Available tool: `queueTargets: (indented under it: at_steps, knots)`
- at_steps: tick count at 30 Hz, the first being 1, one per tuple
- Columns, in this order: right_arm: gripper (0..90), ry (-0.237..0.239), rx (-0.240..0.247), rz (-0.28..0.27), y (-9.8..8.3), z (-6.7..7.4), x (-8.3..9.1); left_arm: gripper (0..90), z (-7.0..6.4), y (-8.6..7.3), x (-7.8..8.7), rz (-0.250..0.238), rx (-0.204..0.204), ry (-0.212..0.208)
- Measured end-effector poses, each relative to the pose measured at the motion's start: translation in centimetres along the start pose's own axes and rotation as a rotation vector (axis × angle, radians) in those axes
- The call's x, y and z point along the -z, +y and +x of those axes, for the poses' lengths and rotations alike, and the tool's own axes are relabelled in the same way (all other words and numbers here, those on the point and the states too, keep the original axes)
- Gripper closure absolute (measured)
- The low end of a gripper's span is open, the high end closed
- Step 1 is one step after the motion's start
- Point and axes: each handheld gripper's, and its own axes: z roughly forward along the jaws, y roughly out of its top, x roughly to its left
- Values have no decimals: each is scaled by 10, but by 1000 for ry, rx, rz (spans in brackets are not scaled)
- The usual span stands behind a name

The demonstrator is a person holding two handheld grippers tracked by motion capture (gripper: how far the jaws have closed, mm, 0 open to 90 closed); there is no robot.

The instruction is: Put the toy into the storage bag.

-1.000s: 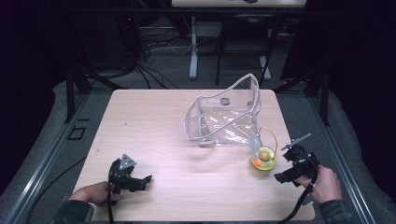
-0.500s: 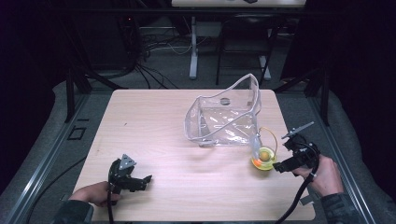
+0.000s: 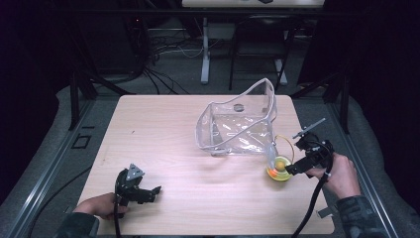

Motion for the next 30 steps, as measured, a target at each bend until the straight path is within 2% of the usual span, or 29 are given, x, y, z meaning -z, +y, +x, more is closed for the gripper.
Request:
queueTargets:
  at_steps: [8, 9, 10, 12, 17, 19, 20, 23, 25, 27, 30]
  knots:
    - [0, 0, 8, -14, 17, 1, 7, 0, 0, 0, 0, 0, -2, 1]
    - [55, 0, 7, -6, 21, 1, 9, 0, 0, 0, 0, 1, -2, 1]
    - [55, 0, 7, -6, 21, 1, 9, 0, 0, 0, 0, 1, -2, 1]
    - [139, 6, 13, -20, 23, 1, 12, 0, 0, 0, 0, 0, -2, 1]
    - [239, -2, 31, -24, 29, 5, 20, 0, 0, 0, 0, 0, -1, 1]
    - [342, -8, 39, -15, 31, 6, 21, 0, 0, 0, 0, 0, -2, 1]
    - [342, -8, 39, -15, 31, 6, 21, 0, 0, 0, 0, 1, -2, 1]
    - [514, -32, 37, 3, 31, 7, 19, 0, 0, 0, 0, 2, -3, 1]
    - [528, -32, 42, 8, 30, 7, 18, 0, 0, 0, 0, 1, -3, 1]
    - [605, -21, 42, 13, 30, 6, 16, 0, 0, 0, 0, 1, -3, 1]
    - [636, -19, 46, 15, 30, 6, 16, 0, 0, 0, 0, 2, -3, 1]
